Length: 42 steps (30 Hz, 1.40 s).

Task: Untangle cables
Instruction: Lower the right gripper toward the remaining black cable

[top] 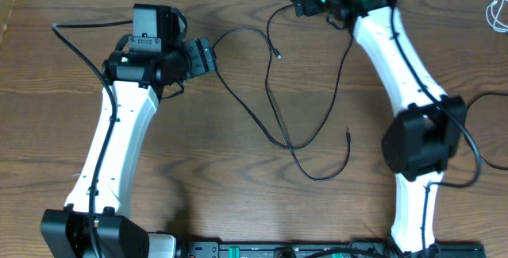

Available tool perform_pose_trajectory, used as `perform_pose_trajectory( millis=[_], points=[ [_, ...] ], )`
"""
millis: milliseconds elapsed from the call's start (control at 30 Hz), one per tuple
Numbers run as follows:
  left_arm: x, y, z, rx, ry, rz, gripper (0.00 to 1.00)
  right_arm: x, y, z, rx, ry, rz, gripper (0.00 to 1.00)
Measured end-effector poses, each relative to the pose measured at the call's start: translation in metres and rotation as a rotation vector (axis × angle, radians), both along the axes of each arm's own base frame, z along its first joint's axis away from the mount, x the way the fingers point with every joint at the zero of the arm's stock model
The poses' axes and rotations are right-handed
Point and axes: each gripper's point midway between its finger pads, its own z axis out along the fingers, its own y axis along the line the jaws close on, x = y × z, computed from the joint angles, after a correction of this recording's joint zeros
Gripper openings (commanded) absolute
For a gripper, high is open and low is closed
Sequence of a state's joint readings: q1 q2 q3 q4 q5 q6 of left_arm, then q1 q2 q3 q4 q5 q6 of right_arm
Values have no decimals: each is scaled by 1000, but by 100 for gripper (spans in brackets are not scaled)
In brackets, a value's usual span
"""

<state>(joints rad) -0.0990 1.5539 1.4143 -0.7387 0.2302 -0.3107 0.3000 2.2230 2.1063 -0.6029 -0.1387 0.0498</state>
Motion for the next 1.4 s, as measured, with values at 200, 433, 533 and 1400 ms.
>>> perform_pose_trajectory(
  millis=[200, 433, 533, 1400],
  points=[
    [-3, 0, -2, 1, 14, 0, 85, 19, 23, -75, 9, 56, -13, 66],
    [-3, 0, -2, 1, 17, 0, 85, 19, 53, -132, 41, 109, -26, 62],
    [-3, 0, -2, 2, 17, 0, 85, 15, 63, -140, 42, 120, -19, 58],
    [-5, 0, -3, 2, 25, 0, 85, -2, 71, -186, -118, 160, -119, 30]
  ],
)
